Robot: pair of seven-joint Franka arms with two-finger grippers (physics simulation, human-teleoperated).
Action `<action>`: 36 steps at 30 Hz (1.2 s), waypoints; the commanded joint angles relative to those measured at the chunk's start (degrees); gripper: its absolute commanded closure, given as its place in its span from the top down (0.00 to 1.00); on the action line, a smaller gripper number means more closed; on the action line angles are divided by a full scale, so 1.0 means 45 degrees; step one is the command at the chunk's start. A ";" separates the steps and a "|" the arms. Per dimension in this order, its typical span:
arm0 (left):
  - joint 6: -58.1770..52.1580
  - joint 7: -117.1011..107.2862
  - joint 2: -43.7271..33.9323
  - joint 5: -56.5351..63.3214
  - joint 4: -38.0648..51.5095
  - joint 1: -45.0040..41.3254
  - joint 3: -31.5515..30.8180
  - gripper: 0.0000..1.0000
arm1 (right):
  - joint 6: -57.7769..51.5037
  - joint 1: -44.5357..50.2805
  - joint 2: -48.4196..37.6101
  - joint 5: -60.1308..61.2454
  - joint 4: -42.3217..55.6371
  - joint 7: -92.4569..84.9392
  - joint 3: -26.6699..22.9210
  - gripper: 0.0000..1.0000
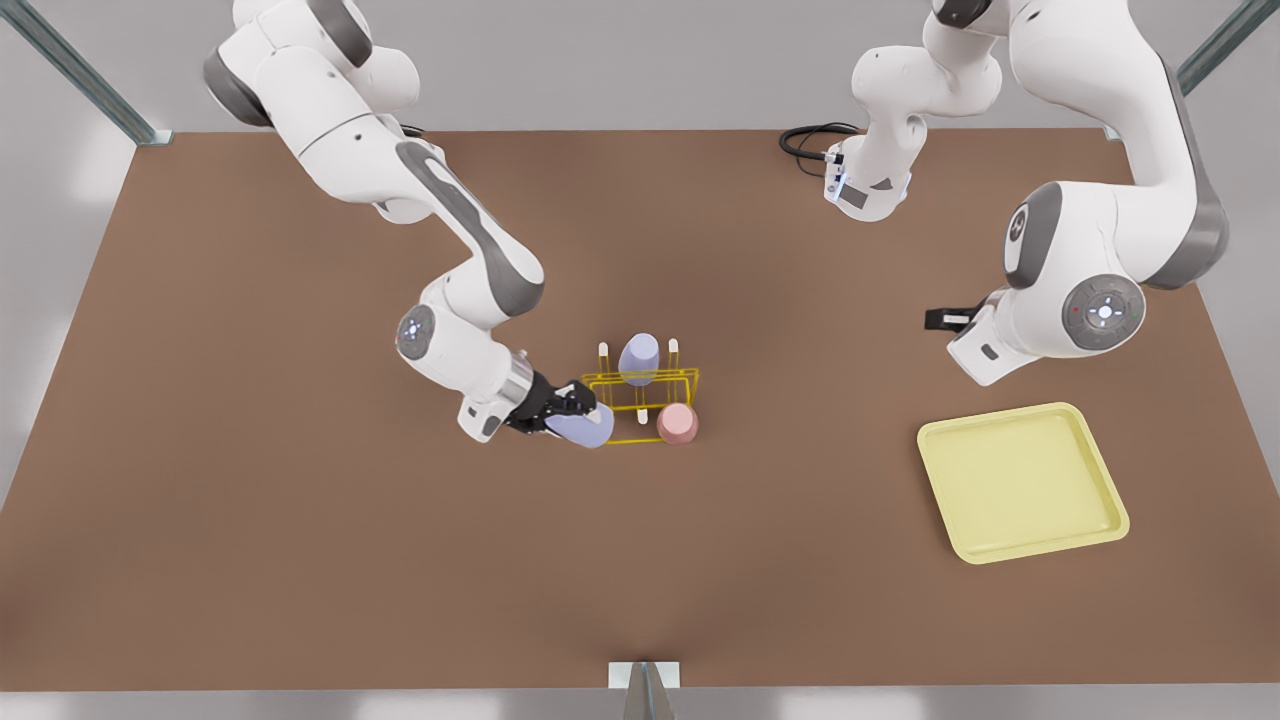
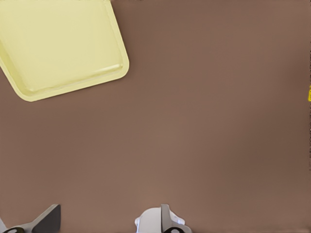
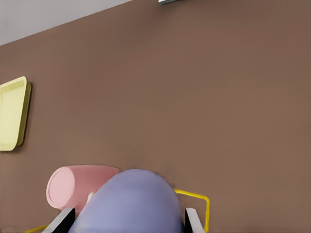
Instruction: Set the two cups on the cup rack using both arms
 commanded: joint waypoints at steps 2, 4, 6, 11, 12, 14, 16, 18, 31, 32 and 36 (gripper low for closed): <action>0.0187 0.1087 -0.0009 -0.0073 -0.0009 0.0008 -0.0005 1.00 | -0.0025 0.0169 0.0262 -0.0018 0.0212 0.0146 0.0009 0.81; 0.0187 0.1087 -0.0009 -0.0073 0.0010 0.0027 -0.0005 1.00 | -0.0025 0.0227 0.0341 -0.0018 0.0271 0.0146 0.0009 0.81; 0.0187 0.1067 -0.0009 -0.0073 0.0010 0.0027 -0.0005 1.00 | -0.0025 0.0286 0.0360 -0.0018 0.0271 0.0146 0.0009 0.81; 0.0187 0.1028 -0.0009 -0.0073 0.0010 -0.0012 -0.0025 1.00 | -0.0025 0.0306 0.0399 -0.0038 0.0290 0.0088 0.0009 0.81; 0.0187 0.1028 -0.0009 -0.0073 0.0010 -0.0012 -0.0025 1.00 | -0.0025 0.0364 0.0673 -0.0038 0.0447 0.0088 0.0009 0.81; 0.0187 0.1028 -0.0009 -0.0073 0.0010 -0.0012 -0.0025 1.00 | -0.0045 0.0403 0.0790 -0.0038 0.0544 0.0107 0.0009 0.81; 0.0187 0.1028 -0.0009 -0.0073 0.0069 -0.0031 -0.0025 1.00 | -0.0045 0.0423 0.0829 -0.0096 0.0564 0.0088 -0.0010 0.81; 0.0187 0.1028 -0.0009 -0.0073 0.0108 -0.0012 -0.0103 1.00 | -0.0064 0.0501 0.0927 -0.0135 0.0739 0.0088 -0.0010 0.81; 0.0167 0.0286 -0.0028 -0.0424 0.0772 0.0183 -0.0455 1.00 | -0.0513 0.0618 0.1181 -0.0135 0.1443 0.0166 -0.0010 1.00; 0.0167 0.0325 -0.0028 -0.0424 0.0772 0.0262 -0.0454 1.00 | -0.0650 0.0599 0.1181 -0.0116 0.1579 0.0185 -0.0010 1.00; 0.0167 0.0325 -0.0028 -0.0541 0.0772 0.0301 -0.0454 1.00 | -0.1451 0.0521 0.1181 -0.0096 0.2029 0.0244 -0.0050 1.00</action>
